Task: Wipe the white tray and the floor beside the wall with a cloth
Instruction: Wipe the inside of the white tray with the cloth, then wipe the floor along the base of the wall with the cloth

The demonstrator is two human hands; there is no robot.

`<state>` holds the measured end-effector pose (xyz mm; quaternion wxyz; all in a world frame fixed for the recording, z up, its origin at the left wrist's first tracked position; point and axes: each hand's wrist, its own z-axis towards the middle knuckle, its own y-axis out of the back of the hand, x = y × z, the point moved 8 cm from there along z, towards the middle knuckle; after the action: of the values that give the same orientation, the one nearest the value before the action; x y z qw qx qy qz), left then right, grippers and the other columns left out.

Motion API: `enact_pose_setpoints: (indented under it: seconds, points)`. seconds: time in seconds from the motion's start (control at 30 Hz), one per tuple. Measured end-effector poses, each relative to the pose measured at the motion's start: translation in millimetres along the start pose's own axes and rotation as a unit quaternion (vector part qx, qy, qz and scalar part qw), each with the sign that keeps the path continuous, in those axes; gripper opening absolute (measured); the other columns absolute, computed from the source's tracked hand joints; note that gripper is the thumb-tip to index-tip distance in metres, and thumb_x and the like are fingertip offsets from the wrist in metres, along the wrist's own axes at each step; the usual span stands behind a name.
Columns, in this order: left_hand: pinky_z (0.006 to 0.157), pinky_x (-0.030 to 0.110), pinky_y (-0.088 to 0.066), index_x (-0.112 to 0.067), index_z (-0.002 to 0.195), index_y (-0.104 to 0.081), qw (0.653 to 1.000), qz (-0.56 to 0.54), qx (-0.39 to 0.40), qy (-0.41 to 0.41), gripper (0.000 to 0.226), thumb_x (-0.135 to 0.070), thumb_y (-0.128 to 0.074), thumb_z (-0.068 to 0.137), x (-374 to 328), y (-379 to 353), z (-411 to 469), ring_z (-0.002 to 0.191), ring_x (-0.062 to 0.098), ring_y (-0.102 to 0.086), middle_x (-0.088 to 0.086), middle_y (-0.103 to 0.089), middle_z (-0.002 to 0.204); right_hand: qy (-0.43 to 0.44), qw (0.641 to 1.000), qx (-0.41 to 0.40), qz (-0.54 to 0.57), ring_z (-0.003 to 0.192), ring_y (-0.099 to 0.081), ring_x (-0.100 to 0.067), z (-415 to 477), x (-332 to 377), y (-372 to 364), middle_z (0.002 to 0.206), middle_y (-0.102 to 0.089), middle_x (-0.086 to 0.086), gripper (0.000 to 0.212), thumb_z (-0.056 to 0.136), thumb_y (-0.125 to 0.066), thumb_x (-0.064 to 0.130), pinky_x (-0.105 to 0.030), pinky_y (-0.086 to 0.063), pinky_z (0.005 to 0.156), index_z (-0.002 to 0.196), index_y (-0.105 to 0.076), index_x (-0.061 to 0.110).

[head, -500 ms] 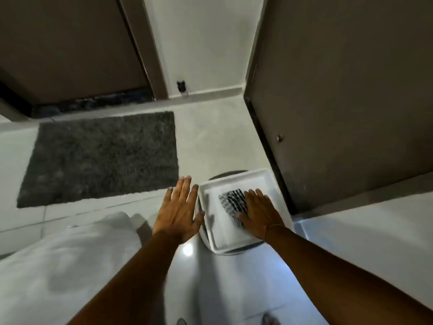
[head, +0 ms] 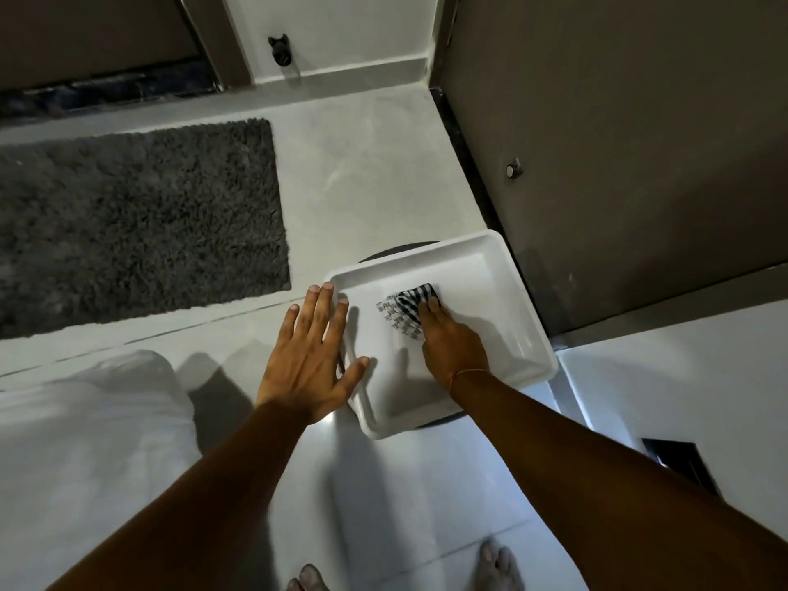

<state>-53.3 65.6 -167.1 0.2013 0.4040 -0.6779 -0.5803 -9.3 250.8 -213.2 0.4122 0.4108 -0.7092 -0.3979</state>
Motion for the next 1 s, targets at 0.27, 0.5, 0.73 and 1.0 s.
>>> enact_pose_setpoints:
  seconds: [0.27, 0.5, 0.73, 1.0]
  points:
    - [0.128, 0.047, 0.001, -0.013, 0.159, 0.003, 1.0, 0.022, -0.005, -0.019, 0.092, -0.071, -0.006, 0.088, -20, 31, -1, 0.153, 0.026, 0.022, 0.013, 0.021, 0.166, -0.053, 0.987, -0.108, 0.103, 0.113, -0.061, -0.035, -24, -14, 50, 0.138, -0.056, -0.013, 0.051, 0.092, -0.056, 0.011, -0.044, -0.053, 0.092, 0.14, -0.042, 0.014]
    - [0.128, 0.05, -0.002, -0.011, 0.159, -0.003, 0.995, -0.015, -0.032, -0.091, 0.085, -0.064, -0.016, 0.094, -111, 76, -21, 0.155, 0.03, 0.014, 0.015, 0.013, 0.167, -0.158, 0.931, -0.269, 0.189, 0.11, -0.064, -0.029, -133, -78, 114, 0.14, -0.056, -0.007, 0.059, 0.09, -0.06, 0.012, -0.038, -0.054, 0.086, 0.144, -0.037, 0.019]
    - [0.124, 0.049, -0.016, -0.008, 0.159, -0.017, 0.977, -0.072, -0.033, -0.196, 0.079, -0.055, -0.035, 0.098, -231, -30, -73, 0.156, 0.033, -0.008, 0.016, -0.012, 0.168, -0.36, 0.884, -0.238, 0.182, 0.096, -0.068, -0.031, -287, -201, -15, 0.128, -0.065, -0.007, 0.063, 0.086, -0.065, 0.012, -0.037, -0.056, 0.074, 0.142, -0.041, 0.024]
    - [0.125, 0.032, 0.012, -0.012, 0.16, -0.007, 0.979, -0.035, 0.033, -0.199, 0.084, -0.058, -0.034, 0.095, -275, -265, -48, 0.156, 0.022, 0.014, 0.007, 0.008, 0.169, -0.408, 0.886, -0.189, 0.117, 0.12, -0.06, -0.027, -299, -324, -195, 0.144, -0.051, -0.005, 0.063, 0.08, -0.067, 0.005, -0.037, -0.056, 0.079, 0.139, -0.046, 0.015]
